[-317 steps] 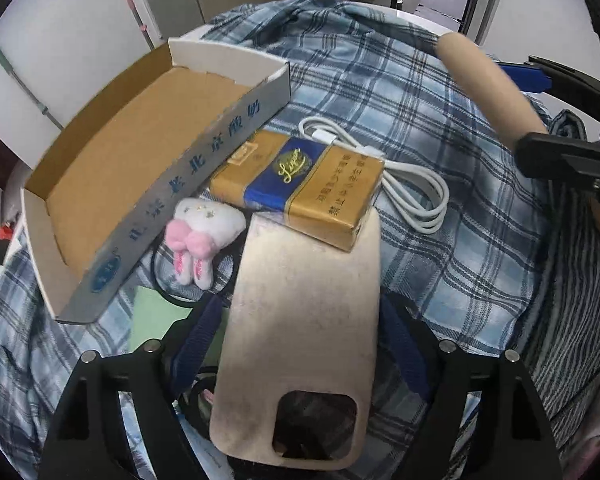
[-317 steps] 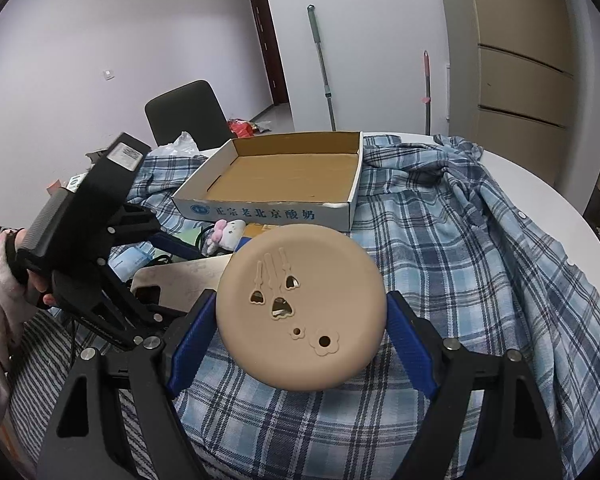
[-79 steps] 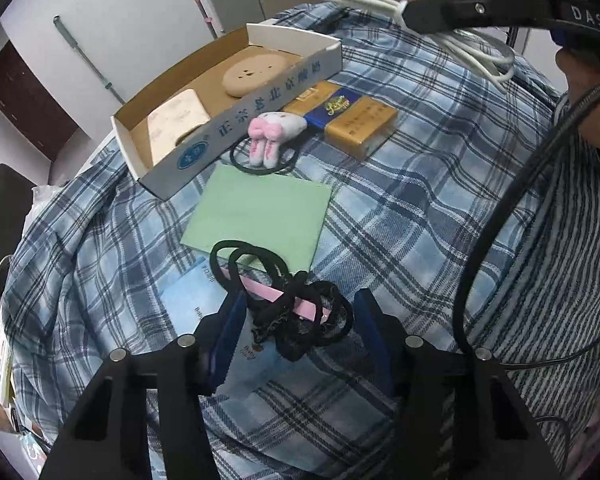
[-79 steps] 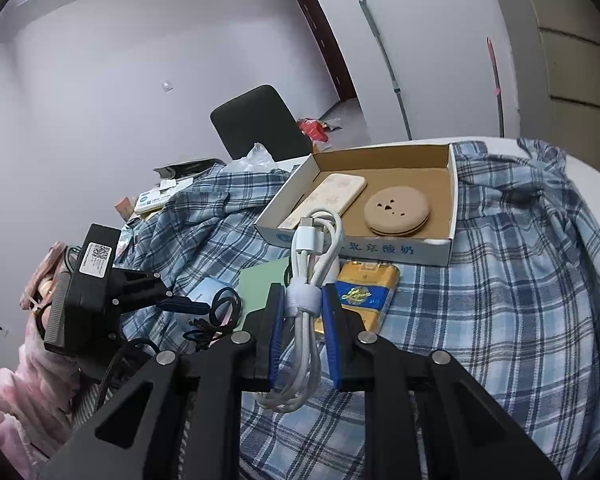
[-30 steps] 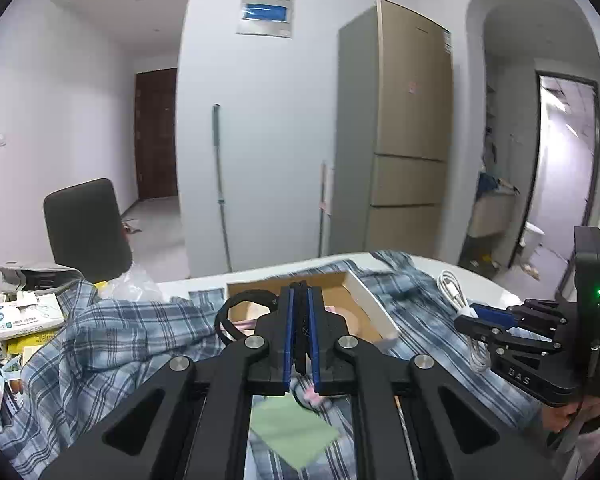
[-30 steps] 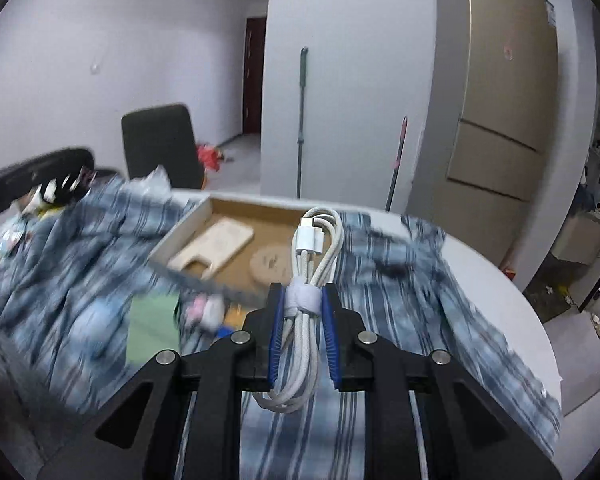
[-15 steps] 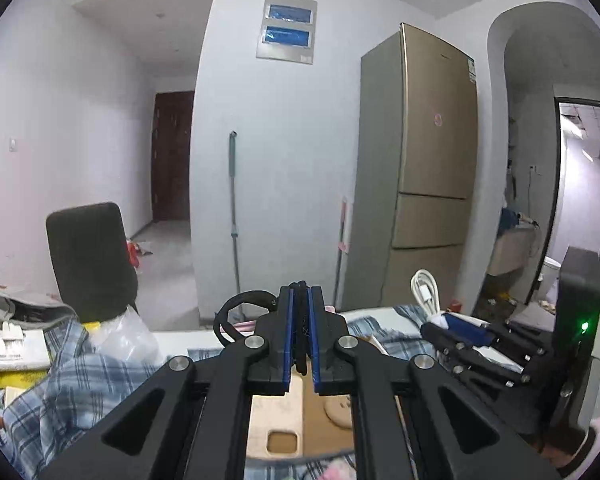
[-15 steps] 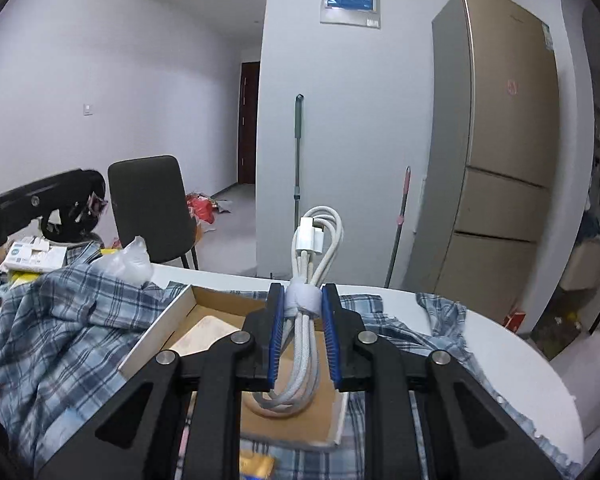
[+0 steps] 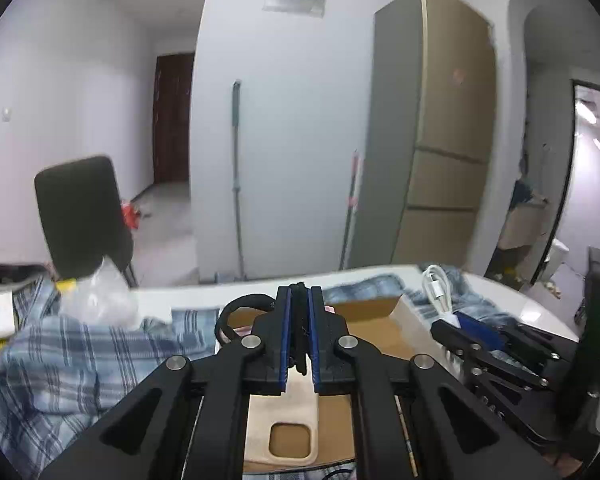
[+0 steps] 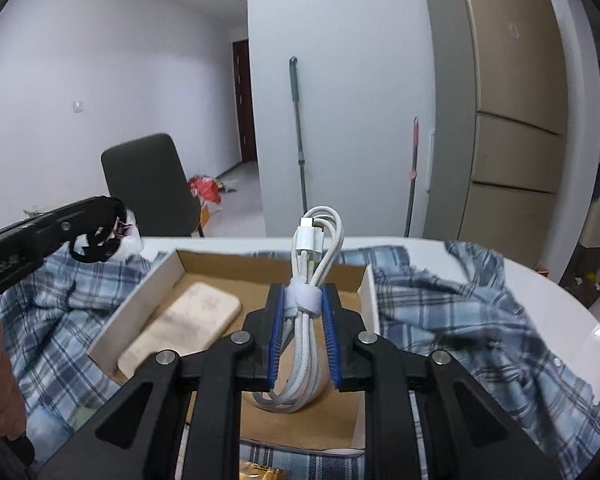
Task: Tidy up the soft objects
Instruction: 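Carry both cables over the box and release them inside, then lift both tools away from the box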
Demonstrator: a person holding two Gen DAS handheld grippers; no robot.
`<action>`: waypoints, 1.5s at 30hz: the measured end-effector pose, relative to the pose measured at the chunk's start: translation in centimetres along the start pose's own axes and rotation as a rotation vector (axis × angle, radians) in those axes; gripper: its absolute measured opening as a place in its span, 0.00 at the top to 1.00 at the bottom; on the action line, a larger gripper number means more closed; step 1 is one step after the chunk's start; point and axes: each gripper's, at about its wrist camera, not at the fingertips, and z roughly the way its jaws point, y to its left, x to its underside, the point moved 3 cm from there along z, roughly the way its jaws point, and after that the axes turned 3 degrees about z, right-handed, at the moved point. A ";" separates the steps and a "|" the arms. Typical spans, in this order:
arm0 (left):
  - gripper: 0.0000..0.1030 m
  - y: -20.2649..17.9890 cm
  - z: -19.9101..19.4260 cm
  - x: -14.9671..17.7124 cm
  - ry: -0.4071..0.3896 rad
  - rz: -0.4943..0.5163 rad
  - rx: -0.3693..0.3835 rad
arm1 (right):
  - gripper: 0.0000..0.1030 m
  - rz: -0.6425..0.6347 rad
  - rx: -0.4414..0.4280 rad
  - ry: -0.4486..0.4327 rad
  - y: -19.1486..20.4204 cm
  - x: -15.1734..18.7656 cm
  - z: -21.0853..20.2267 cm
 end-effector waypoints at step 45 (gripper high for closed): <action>0.27 1.9 -20.2 -5.7 -0.032 0.104 -0.110 | 0.38 -0.287 0.051 0.035 2.5 -5.5 -19.4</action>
